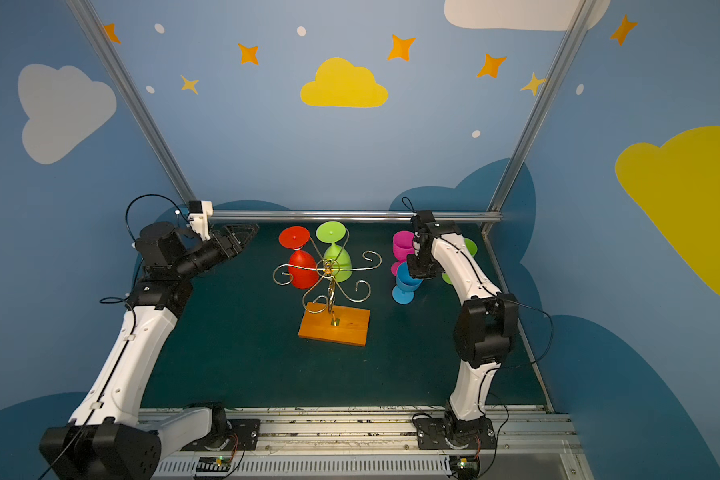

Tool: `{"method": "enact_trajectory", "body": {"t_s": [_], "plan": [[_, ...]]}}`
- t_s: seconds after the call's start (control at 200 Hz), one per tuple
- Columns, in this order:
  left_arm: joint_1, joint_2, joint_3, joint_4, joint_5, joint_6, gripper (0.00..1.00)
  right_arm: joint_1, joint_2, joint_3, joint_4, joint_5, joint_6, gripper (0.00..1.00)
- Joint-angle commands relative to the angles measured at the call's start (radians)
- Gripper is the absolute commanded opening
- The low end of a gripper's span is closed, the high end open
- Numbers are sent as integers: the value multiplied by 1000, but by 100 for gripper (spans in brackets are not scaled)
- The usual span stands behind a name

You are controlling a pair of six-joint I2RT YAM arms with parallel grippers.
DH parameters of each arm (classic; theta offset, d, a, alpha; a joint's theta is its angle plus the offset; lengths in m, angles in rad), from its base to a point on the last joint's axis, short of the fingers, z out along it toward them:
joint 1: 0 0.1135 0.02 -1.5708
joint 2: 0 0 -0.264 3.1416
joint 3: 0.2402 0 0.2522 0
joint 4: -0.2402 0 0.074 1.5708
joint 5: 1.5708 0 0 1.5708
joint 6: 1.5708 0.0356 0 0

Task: Take the wine glass off the wine glass rack
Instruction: 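Set the cyan glass upright on the table and open the right gripper, then withdraw the right gripper while the left gripper reaches to the red glass foot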

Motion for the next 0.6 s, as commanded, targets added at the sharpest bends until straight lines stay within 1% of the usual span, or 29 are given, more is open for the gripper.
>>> {"method": "enact_trajectory", "body": {"t_s": [0.0,0.105,0.19,0.255,0.315,0.35,0.416,0.461,0.541,0.591], "plan": [[6,3,43,-10,34,-8,69,-7,-52,30,-14,-55,14,32],[6,20,55,-10,63,-18,68,-16,-112,31,24,-77,2,43],[5,29,53,0,81,-33,67,-33,-179,18,66,-83,-4,56],[4,34,51,13,104,-46,65,-53,-237,5,94,-106,-7,62],[4,43,52,21,126,-56,65,-68,-300,-24,136,-135,-23,66],[4,49,53,27,142,-66,64,-74,-344,-52,166,-149,-28,68],[5,63,57,44,176,-88,62,-80,-436,-122,242,-156,2,71],[4,72,59,56,200,-102,61,-84,-510,-195,319,-163,31,72],[-2,89,69,75,238,-117,60,-90,-659,-344,481,-202,33,76],[-7,100,77,73,254,-116,60,-95,-733,-400,519,-219,50,79]]}}
